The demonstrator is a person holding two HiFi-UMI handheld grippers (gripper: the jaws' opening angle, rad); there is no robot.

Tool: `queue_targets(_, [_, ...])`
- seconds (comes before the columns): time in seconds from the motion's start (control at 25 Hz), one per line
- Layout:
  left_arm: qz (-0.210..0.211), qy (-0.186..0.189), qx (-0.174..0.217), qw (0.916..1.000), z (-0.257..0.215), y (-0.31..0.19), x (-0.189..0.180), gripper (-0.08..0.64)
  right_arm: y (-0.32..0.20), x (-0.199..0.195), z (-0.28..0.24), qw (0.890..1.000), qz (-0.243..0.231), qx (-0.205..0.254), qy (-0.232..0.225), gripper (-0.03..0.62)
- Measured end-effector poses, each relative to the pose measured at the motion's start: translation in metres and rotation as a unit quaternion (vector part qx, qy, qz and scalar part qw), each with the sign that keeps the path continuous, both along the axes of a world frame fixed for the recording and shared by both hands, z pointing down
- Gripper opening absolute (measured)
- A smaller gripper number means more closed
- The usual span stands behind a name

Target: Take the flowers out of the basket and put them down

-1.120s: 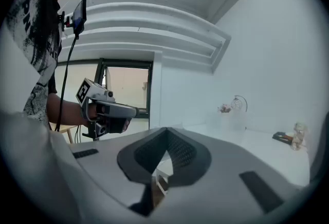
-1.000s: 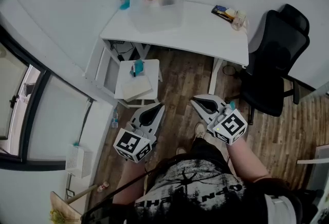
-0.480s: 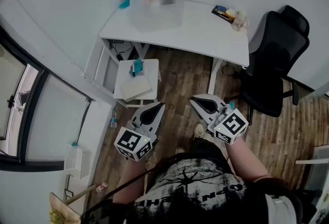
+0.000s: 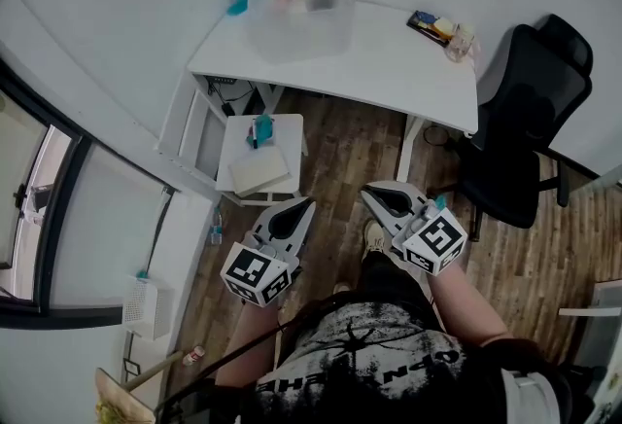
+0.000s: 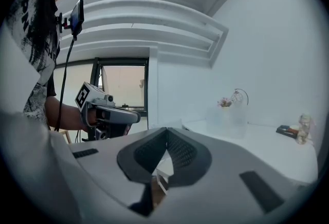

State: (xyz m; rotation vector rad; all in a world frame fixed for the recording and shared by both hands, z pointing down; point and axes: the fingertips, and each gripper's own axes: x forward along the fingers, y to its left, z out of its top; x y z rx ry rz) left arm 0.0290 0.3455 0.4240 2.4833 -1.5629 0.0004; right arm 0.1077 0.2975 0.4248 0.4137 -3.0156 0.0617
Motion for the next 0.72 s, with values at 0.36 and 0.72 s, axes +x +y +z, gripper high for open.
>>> queue_targets(0.36, [-0.012, -0.001, -0.013, 0.9999, 0.008, -0.056, -0.015, 0.014, -0.056, -0.02, 0.008, 1.0, -0.02, -0.005, 0.001, 0.017])
queue_targets(0.72, [-0.037, -0.005, -0.021, 0.9991, 0.004, -0.136, -0.023, 0.014, -0.143, -0.031, 0.006, 0.999, -0.045, -0.012, -0.002, 0.016])
